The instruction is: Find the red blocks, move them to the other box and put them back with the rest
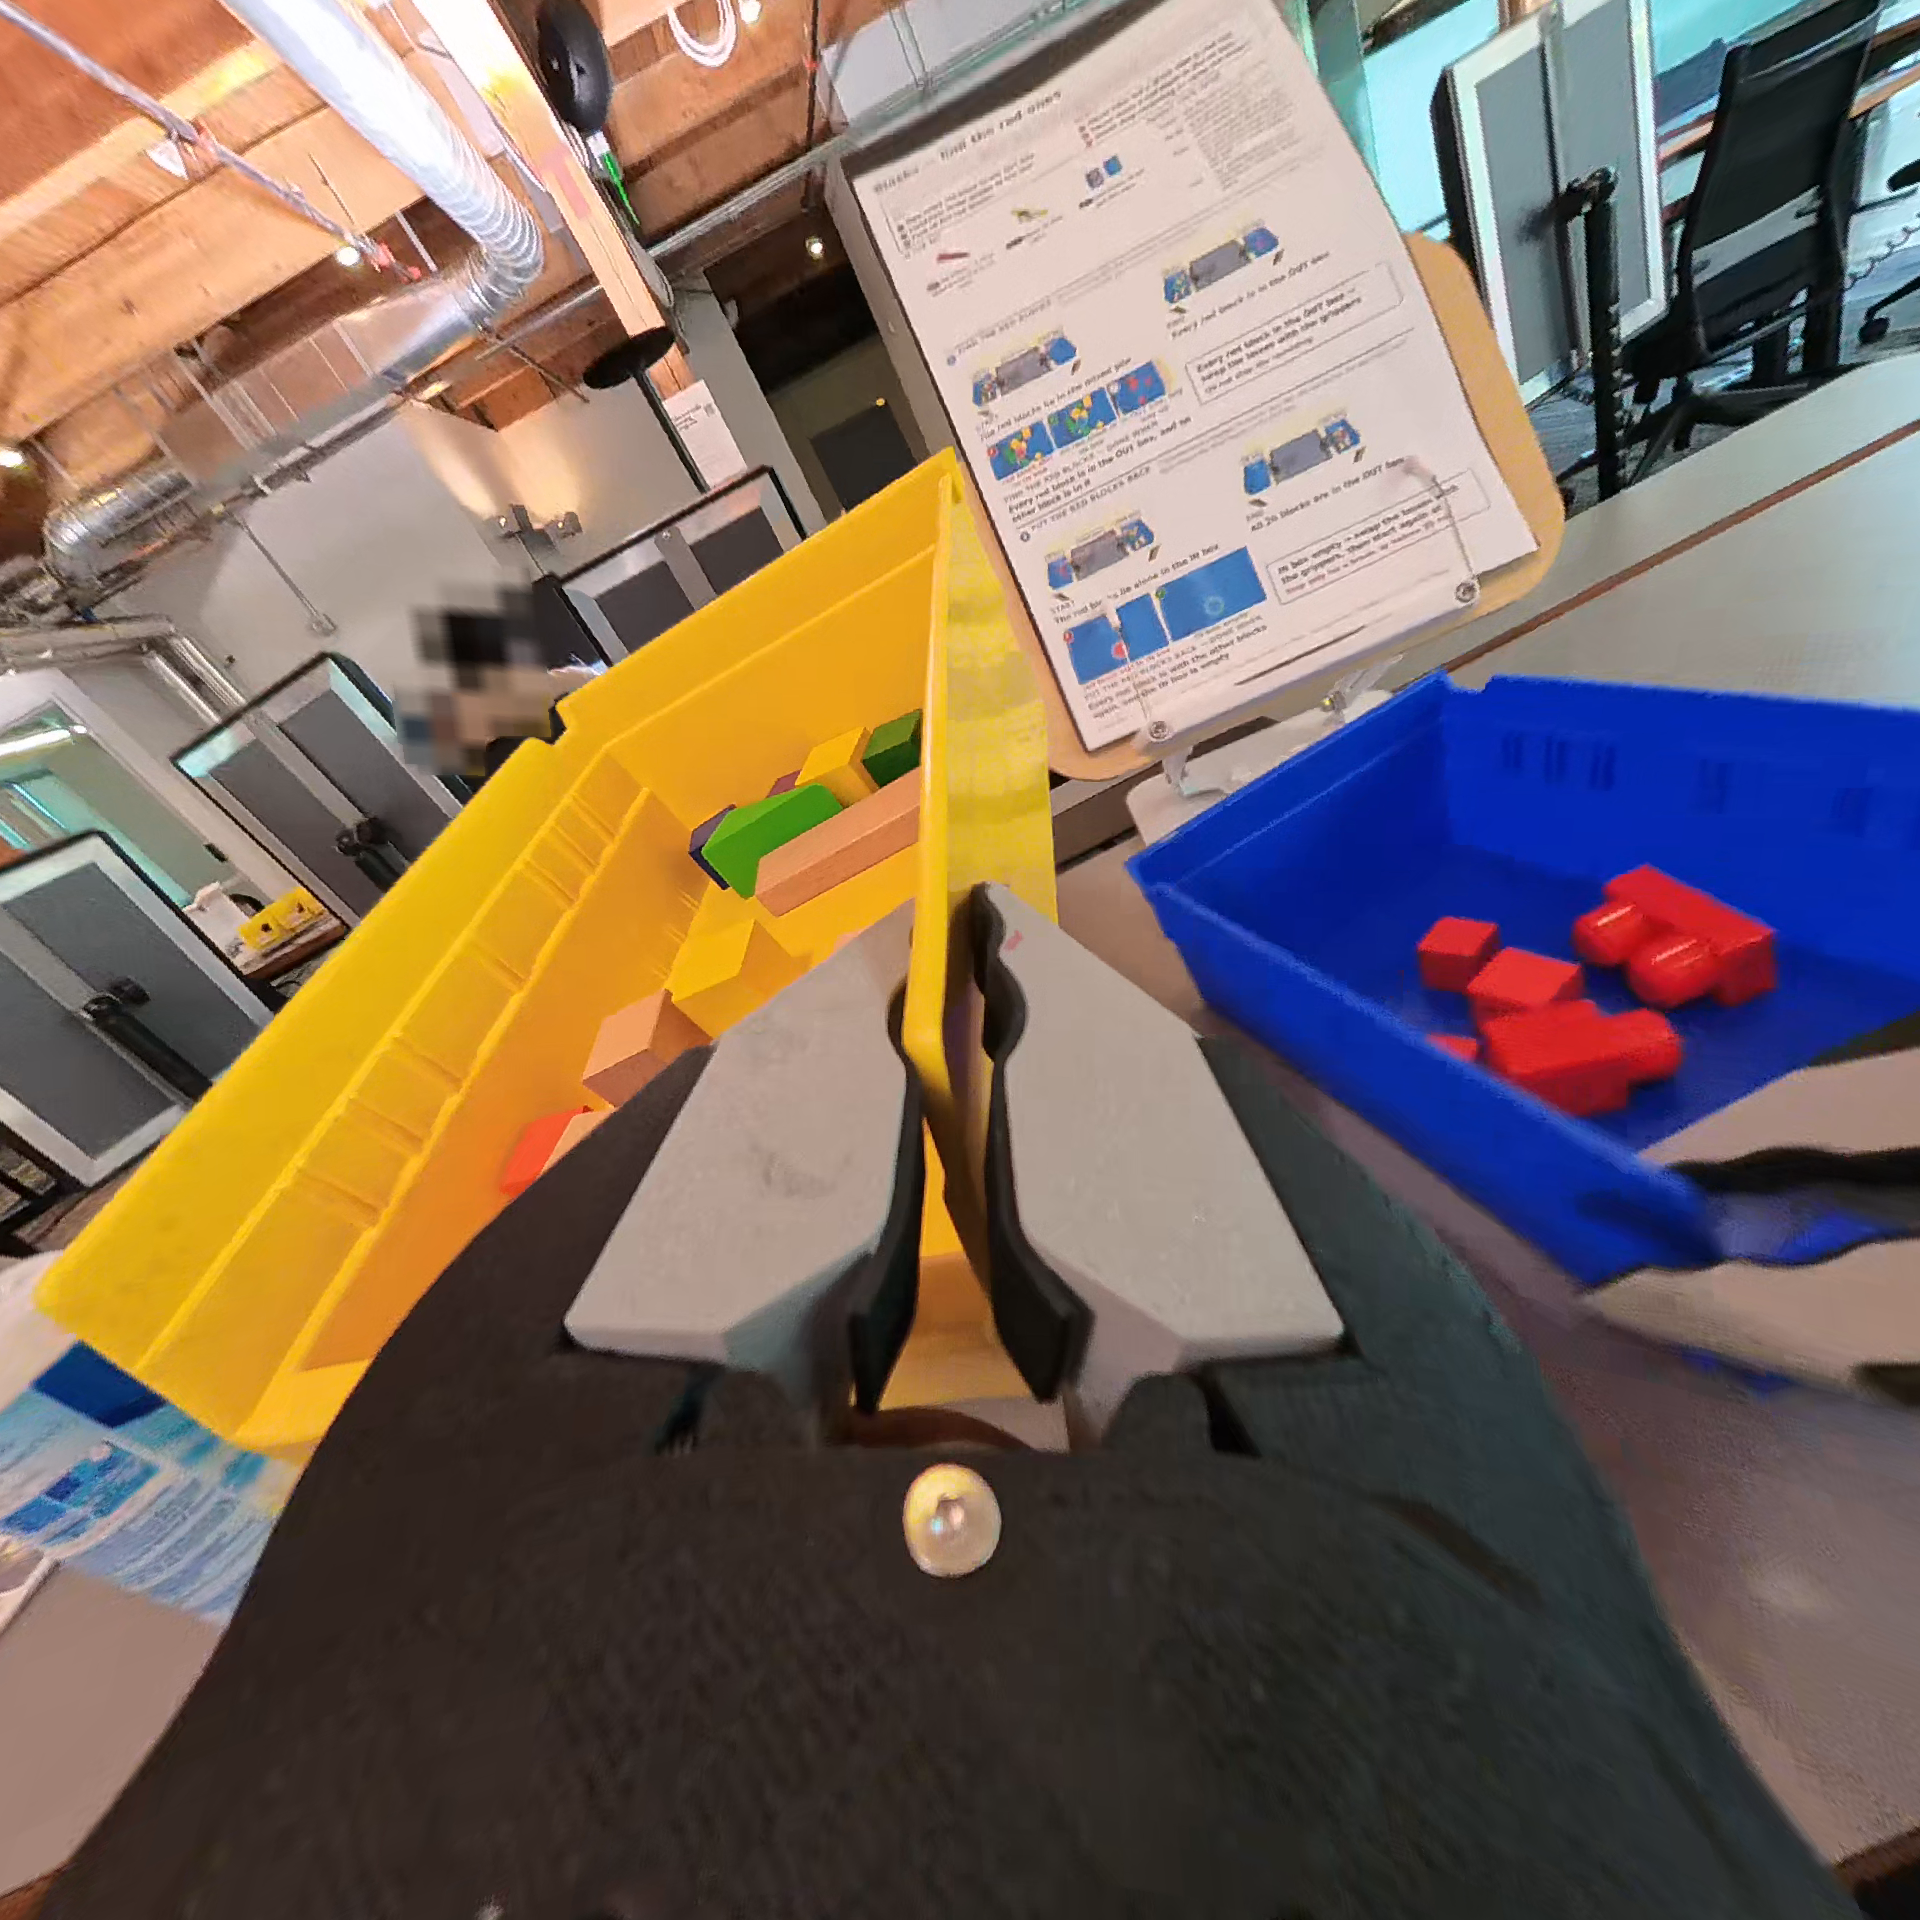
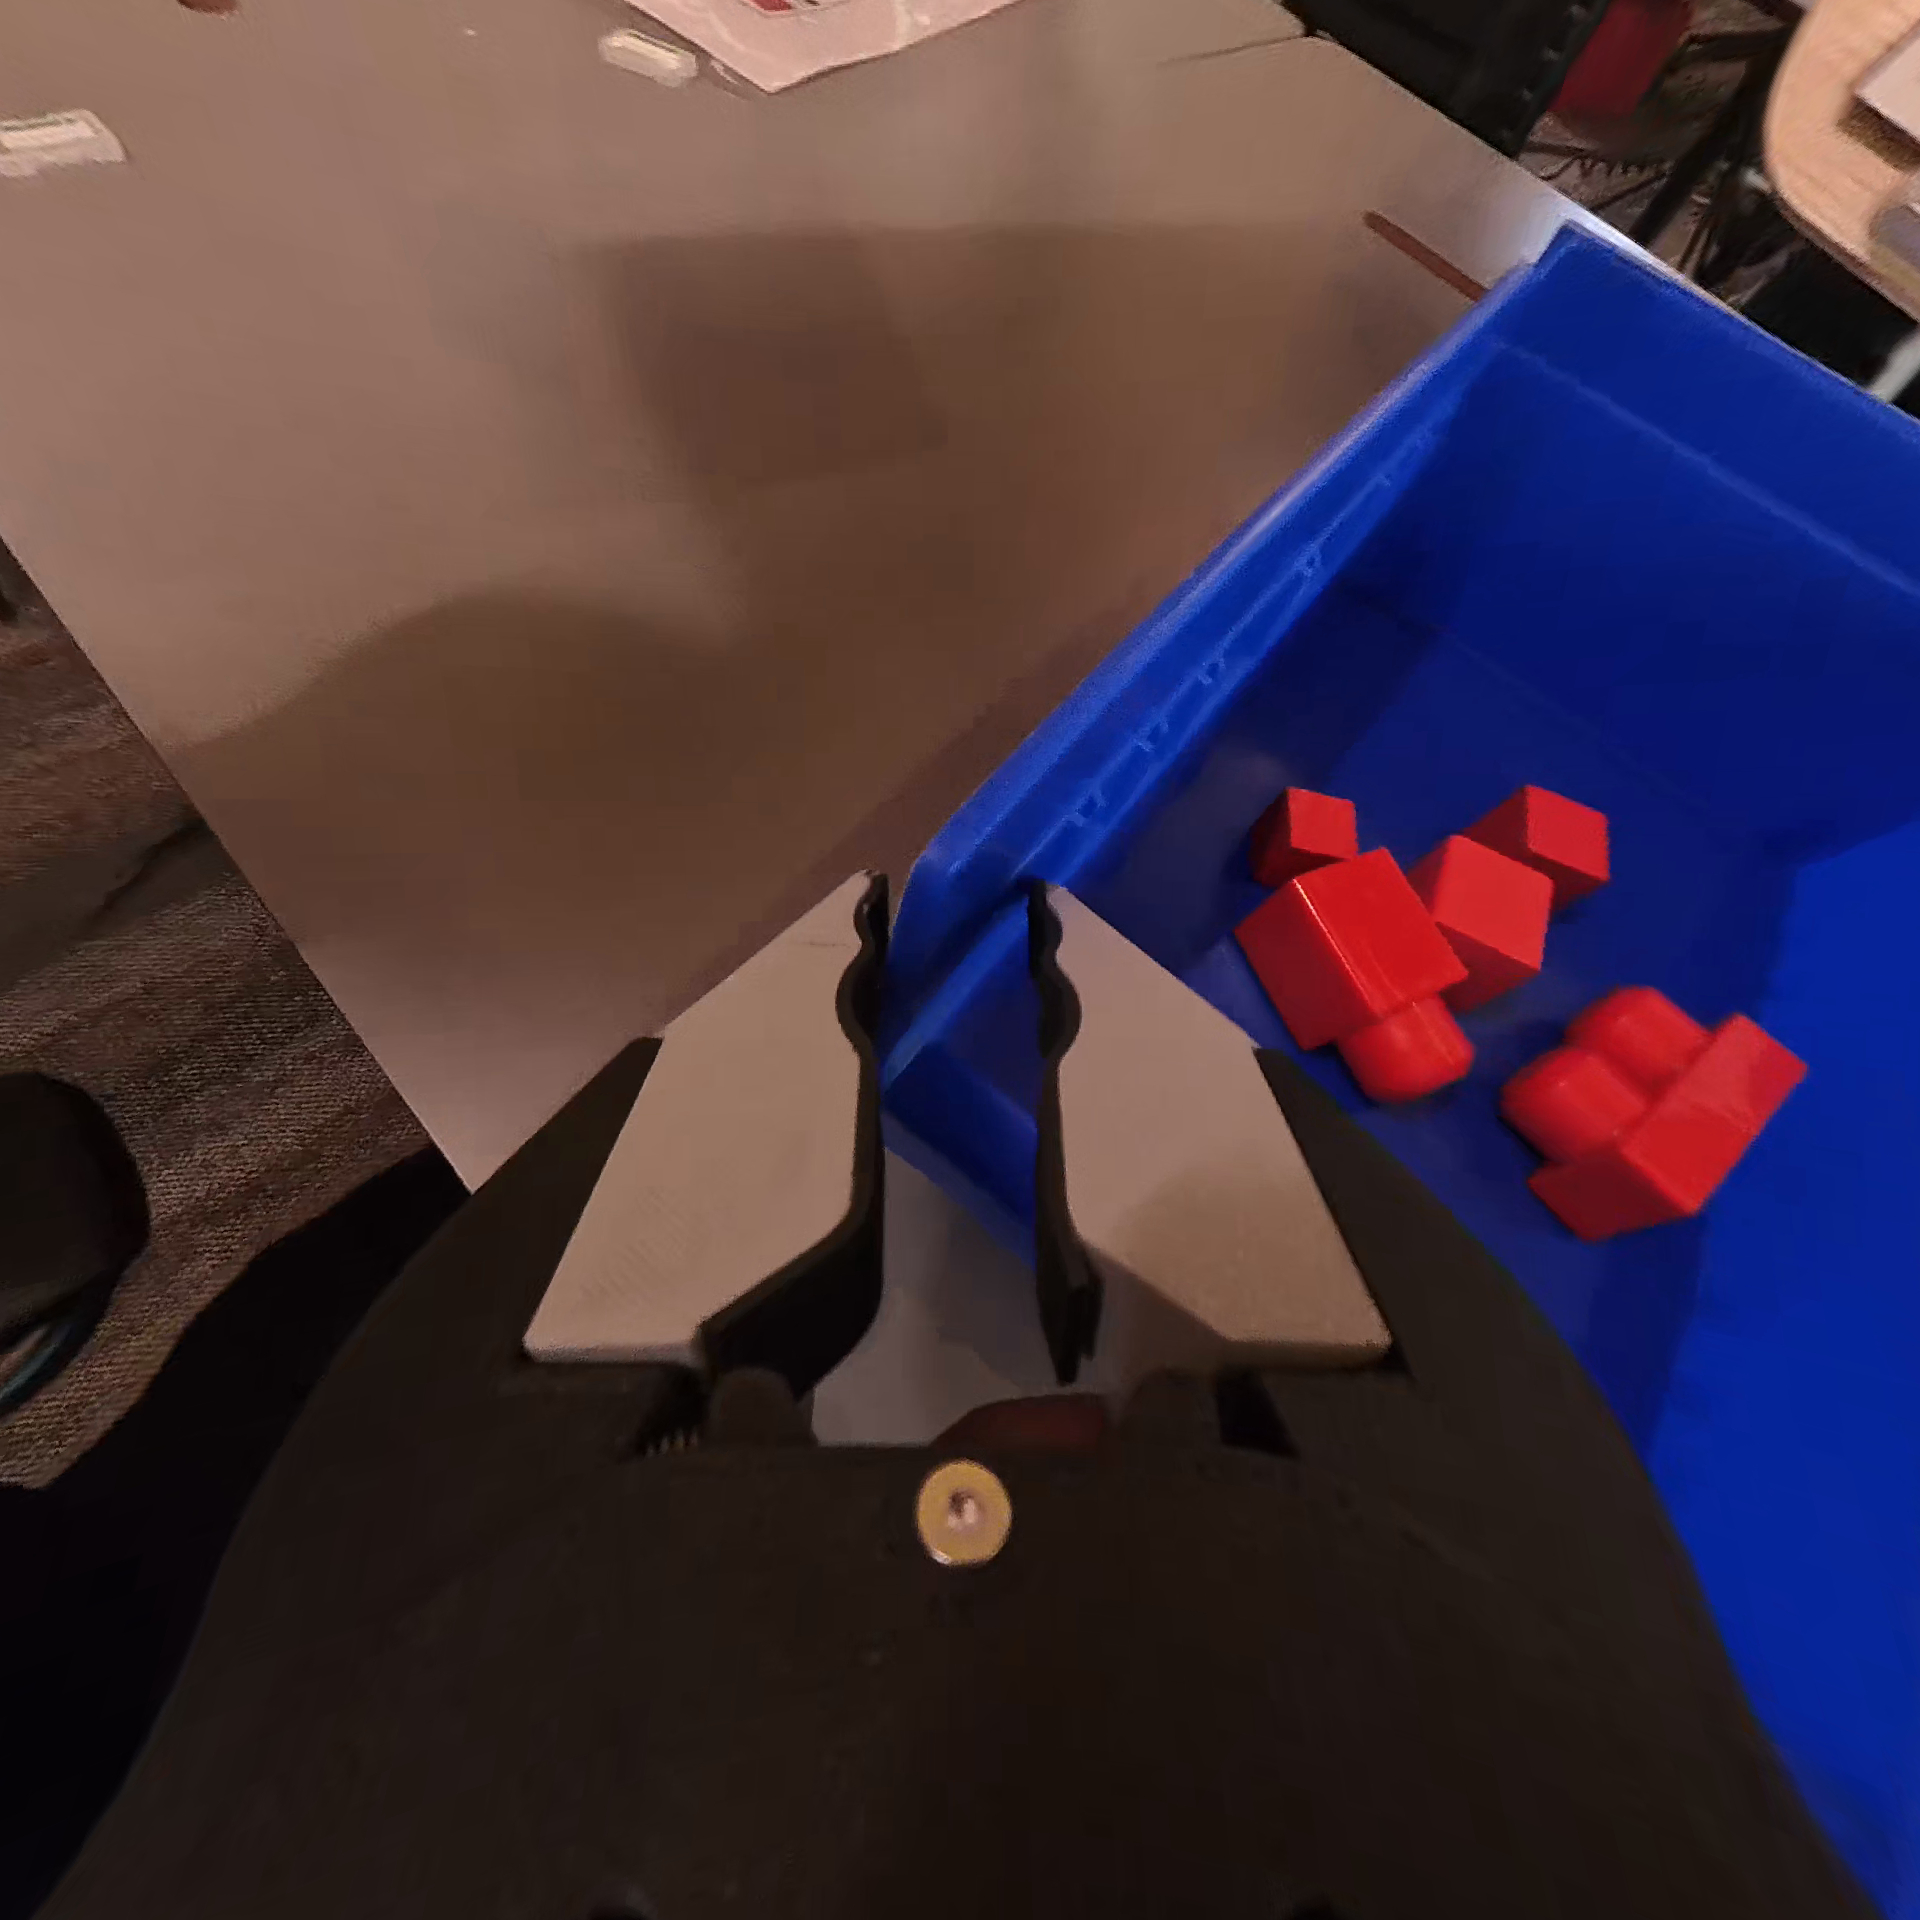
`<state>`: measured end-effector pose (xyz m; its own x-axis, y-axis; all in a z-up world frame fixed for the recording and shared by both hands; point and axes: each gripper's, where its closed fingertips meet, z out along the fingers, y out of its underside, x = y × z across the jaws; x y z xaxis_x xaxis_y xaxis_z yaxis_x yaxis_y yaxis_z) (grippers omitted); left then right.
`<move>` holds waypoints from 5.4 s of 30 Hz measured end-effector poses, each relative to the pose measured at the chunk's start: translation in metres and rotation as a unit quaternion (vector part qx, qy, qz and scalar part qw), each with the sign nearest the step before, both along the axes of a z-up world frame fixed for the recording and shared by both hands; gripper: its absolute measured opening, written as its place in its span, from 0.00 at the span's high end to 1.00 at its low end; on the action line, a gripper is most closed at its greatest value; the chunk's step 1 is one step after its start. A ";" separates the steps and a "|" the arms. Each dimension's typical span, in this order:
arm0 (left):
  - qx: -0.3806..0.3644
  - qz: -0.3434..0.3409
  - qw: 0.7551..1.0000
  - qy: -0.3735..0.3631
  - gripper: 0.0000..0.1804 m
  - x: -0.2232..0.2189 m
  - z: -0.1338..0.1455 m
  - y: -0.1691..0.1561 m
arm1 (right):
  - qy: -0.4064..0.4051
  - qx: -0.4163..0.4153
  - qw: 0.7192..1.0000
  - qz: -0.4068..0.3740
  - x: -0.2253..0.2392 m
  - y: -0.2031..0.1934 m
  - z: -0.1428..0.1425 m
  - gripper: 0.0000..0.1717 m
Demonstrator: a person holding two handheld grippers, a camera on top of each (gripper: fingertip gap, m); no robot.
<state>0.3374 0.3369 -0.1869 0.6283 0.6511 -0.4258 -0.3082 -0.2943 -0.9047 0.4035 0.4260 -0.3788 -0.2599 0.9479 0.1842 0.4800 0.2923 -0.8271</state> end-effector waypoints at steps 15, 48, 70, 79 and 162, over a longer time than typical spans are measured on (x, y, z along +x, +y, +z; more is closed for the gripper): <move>0.005 -0.009 0.999 0.039 1.00 0.011 0.049 -0.008 | 0.129 -0.064 0.986 0.088 -0.061 -0.116 0.065 0.78; -0.146 -0.337 0.929 -0.049 0.94 0.272 -0.158 0.349 | 0.131 -0.132 0.960 -0.210 0.202 0.283 0.090 0.74; -0.235 -0.079 0.943 -0.220 0.56 0.020 -0.203 0.080 | -0.051 0.092 0.993 -0.049 0.178 0.219 0.019 0.80; -0.230 -0.014 0.933 -0.275 0.40 -0.038 -0.210 -0.010 | -0.100 0.131 0.965 -0.203 0.231 0.366 0.027 0.75; -0.022 -0.149 0.974 -0.171 0.64 -0.008 -0.162 0.265 | 0.171 -0.178 0.968 -0.039 -0.049 0.211 0.032 0.62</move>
